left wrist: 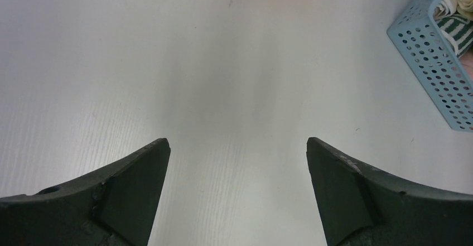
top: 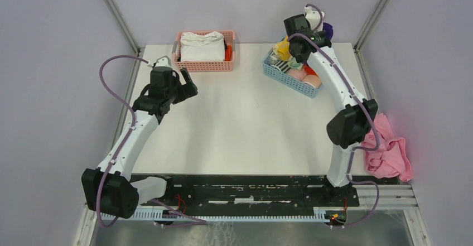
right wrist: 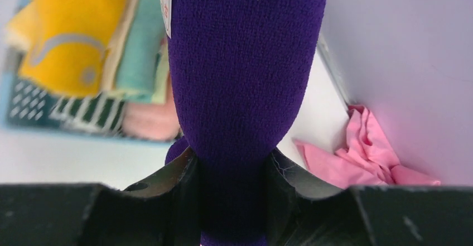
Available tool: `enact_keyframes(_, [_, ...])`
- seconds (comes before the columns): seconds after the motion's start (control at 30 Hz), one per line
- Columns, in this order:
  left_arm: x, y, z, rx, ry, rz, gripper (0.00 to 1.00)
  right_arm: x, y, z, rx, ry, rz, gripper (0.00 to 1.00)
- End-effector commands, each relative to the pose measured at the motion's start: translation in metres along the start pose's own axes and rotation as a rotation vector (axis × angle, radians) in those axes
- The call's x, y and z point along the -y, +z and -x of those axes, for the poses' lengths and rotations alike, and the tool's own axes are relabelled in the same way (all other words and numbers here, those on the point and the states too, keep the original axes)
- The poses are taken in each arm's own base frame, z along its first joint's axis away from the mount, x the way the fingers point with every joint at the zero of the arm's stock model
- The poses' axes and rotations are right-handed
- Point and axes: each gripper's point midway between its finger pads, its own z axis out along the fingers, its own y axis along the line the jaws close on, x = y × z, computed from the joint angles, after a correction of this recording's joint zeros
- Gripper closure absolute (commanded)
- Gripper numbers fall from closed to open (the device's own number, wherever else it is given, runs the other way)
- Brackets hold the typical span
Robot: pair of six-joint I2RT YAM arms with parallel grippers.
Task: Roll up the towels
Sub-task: Place the towel in the bin.
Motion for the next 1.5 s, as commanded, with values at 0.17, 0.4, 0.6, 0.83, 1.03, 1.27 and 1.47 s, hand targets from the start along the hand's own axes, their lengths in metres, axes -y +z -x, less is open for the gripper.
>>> enact_keyframes(0.17, [0.005,0.005,-0.001,-0.022,0.048,-0.031,0.01,0.002,0.075,0.012,0.032,0.044,-0.208,1.0])
enact_keyframes(0.4, [0.004,0.009,-0.005,-0.042,0.051,-0.026,0.01,-0.044,0.117,-0.006,-0.025,0.036,-0.109,1.0])
enact_keyframes(0.6, [0.003,0.009,-0.006,-0.043,0.049,-0.024,0.01,-0.063,0.148,-0.028,-0.064,0.071,-0.081,0.97])
enact_keyframes(0.83, [0.007,0.009,-0.007,-0.049,0.053,-0.049,0.01,-0.081,0.178,-0.06,-0.15,0.115,-0.01,0.81])
enact_keyframes(1.03, [0.01,0.009,-0.01,-0.061,0.058,-0.068,0.01,-0.082,0.17,-0.054,-0.166,0.179,0.052,0.68])
enact_keyframes(1.27, [0.012,0.007,-0.01,-0.058,0.06,-0.081,0.01,-0.097,0.162,-0.046,-0.18,0.21,0.165,0.67])
enact_keyframes(1.47, [0.012,0.006,-0.01,-0.058,0.061,-0.083,0.01,-0.087,0.181,-0.072,-0.261,0.189,0.13,0.56])
